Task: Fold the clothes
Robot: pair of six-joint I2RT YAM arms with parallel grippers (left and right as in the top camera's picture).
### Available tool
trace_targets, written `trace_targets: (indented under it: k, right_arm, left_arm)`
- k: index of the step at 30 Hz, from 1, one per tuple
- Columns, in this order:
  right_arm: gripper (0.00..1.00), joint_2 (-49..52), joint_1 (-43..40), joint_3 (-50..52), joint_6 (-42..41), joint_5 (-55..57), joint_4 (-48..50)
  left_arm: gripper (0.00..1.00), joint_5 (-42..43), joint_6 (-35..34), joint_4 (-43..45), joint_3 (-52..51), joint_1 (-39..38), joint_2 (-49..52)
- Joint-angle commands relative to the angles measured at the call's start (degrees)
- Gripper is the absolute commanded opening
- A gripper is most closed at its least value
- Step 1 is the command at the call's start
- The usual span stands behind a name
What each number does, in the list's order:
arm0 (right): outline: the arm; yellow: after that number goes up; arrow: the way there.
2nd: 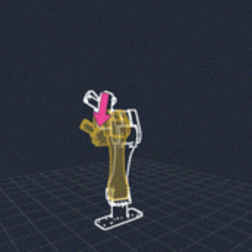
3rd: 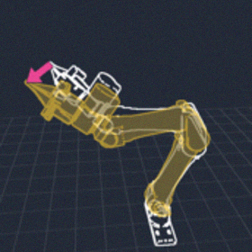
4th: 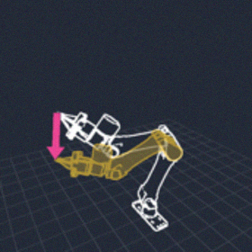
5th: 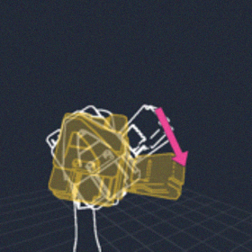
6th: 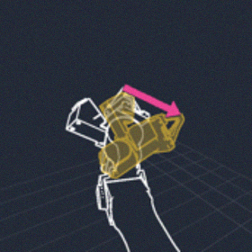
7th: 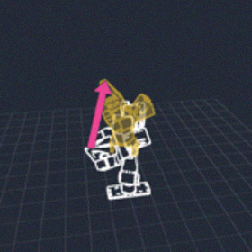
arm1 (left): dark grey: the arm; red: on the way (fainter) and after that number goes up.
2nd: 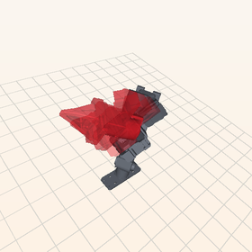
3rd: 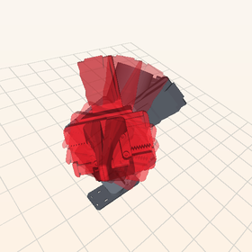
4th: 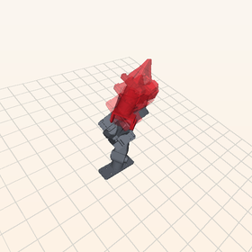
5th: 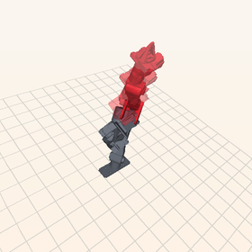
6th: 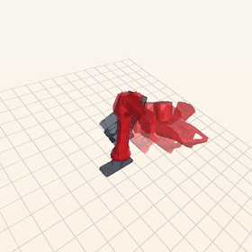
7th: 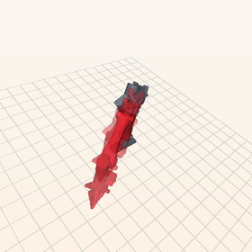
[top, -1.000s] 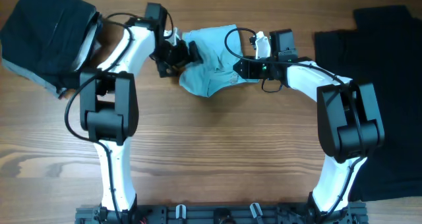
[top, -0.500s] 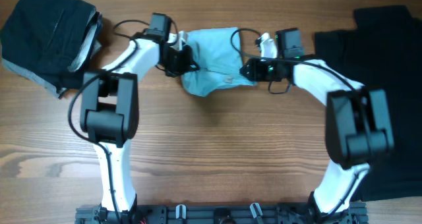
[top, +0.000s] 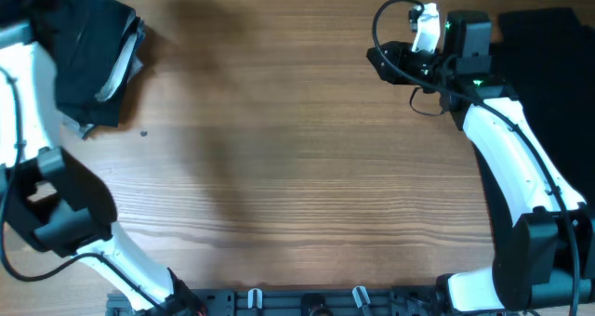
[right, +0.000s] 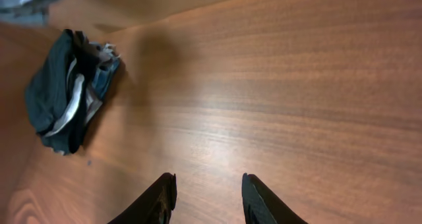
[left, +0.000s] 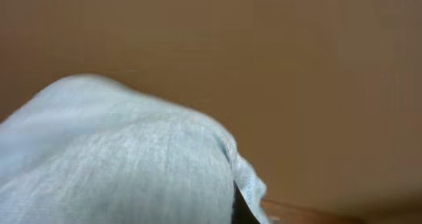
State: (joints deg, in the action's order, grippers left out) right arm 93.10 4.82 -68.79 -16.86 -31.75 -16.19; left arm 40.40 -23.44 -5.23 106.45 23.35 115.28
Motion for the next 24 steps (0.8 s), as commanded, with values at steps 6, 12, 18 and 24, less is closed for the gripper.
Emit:
trace_targets:
  k: [6,12,18,24]
  right_arm:
    - [0.36,0.44,0.24,-0.26,-4.15,-1.77,-0.28]
    - [0.37,0.42,0.24,-0.26,-2.32,-4.44,0.87]
    - [0.37,-4.85,0.46,-0.28,3.45,0.55,5.2]
    - [0.4,-16.22,0.48,-0.33,3.85,6.49,10.62]
  left_arm:
    - [0.69,-8.63,11.21,-32.26,-0.07,9.7,5.95]
    - [1.0,-9.64,11.13,-46.12,-0.04,13.05,-1.95]
    - [1.0,-10.34,22.49,-62.01,-0.04,8.83,-22.05]
    - [1.0,-26.18,33.97,-78.71,-0.04,-6.43,-35.3]
